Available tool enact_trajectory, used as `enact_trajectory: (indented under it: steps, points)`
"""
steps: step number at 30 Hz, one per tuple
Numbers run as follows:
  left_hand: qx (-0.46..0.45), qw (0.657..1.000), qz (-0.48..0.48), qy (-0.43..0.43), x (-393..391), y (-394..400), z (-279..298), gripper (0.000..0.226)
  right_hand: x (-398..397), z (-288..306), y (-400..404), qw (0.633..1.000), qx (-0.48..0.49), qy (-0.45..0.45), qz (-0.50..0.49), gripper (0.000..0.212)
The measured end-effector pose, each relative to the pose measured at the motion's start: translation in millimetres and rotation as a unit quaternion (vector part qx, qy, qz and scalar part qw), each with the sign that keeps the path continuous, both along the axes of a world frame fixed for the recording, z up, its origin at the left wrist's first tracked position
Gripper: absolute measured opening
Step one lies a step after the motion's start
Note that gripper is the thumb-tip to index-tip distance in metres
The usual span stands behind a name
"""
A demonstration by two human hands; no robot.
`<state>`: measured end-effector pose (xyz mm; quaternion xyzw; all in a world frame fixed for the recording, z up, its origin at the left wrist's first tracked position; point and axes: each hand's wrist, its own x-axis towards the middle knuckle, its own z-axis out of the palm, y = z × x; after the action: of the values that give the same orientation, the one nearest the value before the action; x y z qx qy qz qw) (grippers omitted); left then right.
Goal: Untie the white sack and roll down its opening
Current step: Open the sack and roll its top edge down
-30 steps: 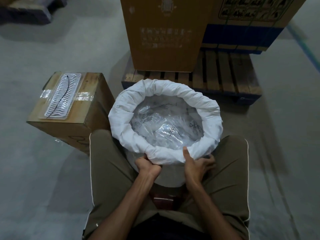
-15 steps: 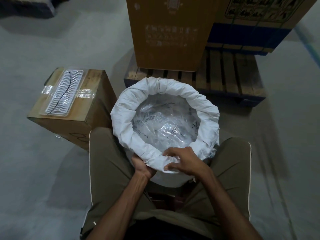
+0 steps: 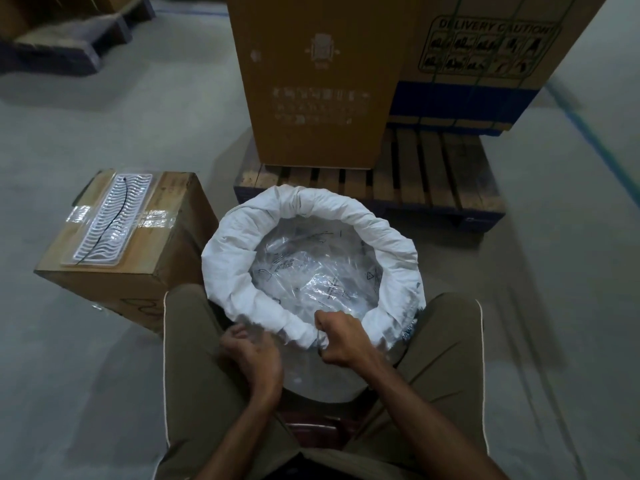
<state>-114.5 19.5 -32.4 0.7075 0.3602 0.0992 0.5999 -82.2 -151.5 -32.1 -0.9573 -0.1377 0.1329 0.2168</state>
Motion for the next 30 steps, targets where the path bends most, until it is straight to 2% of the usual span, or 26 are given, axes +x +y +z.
enact_trajectory:
  steps: [1, 2, 3, 4, 5, 7, 10, 12, 14, 17, 20, 22, 24, 27, 29, 30]
  points:
    - [0.121, 0.983, -0.067, -0.123, -9.4, -0.1, 7.2, 0.04, -2.7, -4.2, 3.9, 1.0, -0.011, -0.009, 0.005, 0.035]
    - [0.241, 0.926, -0.185, -0.225, -15.5, 2.2, 10.4, 0.04, -4.7, -7.4, 7.3, 1.0, -0.022, -0.019, 0.007, 0.035]
    - [0.344, 0.844, -0.308, -0.274, -15.1, 5.6, 16.2, 0.044, -6.2, -9.7, 9.8, 0.999, -0.028, -0.031, 0.003, 0.036]
    - [0.422, 0.767, -0.402, -0.268, -8.3, 12.0, 10.0, 0.055, -7.8, -12.6, 11.4, 0.999, -0.029, -0.044, -0.003, 0.04]
    - [0.469, 0.719, -0.463, -0.221, 0.1, 18.4, 7.9, 0.065, -10.3, -15.8, 12.4, 0.998, -0.029, -0.059, -0.003, 0.043]
    - [0.498, 0.672, -0.532, -0.136, 19.6, 29.5, -3.4, 0.062, -18.5, -20.0, 13.8, 0.995, -0.045, -0.084, 0.016, 0.044]
    - [0.518, 0.61, -0.589, -0.109, 38.5, 31.1, -7.4, 0.032, -28.8, -25.7, 11.3, 0.991, -0.073, -0.11, 0.034, 0.043]
    - [0.54, 0.569, -0.608, -0.125, 45.0, 30.1, -8.0, 0.024, -29.7, -25.3, 6.2, 0.995, -0.048, -0.077, 0.034, 0.041]
    - [0.547, 0.556, -0.608, -0.147, 47.6, 33.1, -9.7, 0.025, -25.0, -16.5, -5.6, 0.998, -0.028, -0.028, 0.052, 0.051]
    - [0.537, 0.576, -0.584, -0.198, 48.7, 33.9, -16.7, 0.031, -18.2, -5.4, -33.5, 0.991, -0.076, -0.018, 0.104, 0.07]
    - [0.547, 0.577, -0.564, -0.225, 46.6, 25.6, -23.1, 0.036, -14.1, -0.3, -55.2, 0.994, -0.09, -0.013, 0.061, 0.054]
    - [0.558, 0.573, -0.574, -0.175, 45.1, 21.6, -21.5, 0.045, -17.1, -7.0, -53.7, 0.989, -0.128, -0.042, 0.058, 0.04]
    - [0.561, 0.555, -0.603, -0.112, 44.0, 18.4, -18.0, 0.057, -24.3, -20.5, -45.4, 0.984, -0.141, -0.081, 0.072, 0.036]
    - [0.566, 0.504, -0.648, -0.076, 39.8, 9.3, -17.8, 0.081, -31.5, -35.7, -40.3, 0.984, -0.094, -0.143, 0.047, 0.035]
    - [0.563, 0.475, -0.672, -0.078, 34.4, -3.1, -18.9, 0.082, -32.8, -39.9, -40.0, 0.982, -0.067, -0.173, 0.02, 0.031]
    - [0.561, 0.472, -0.676, -0.073, 30.4, -10.6, -20.3, 0.077, -35.0, -41.2, -39.7, 0.981, -0.053, -0.186, 0.007, 0.03]
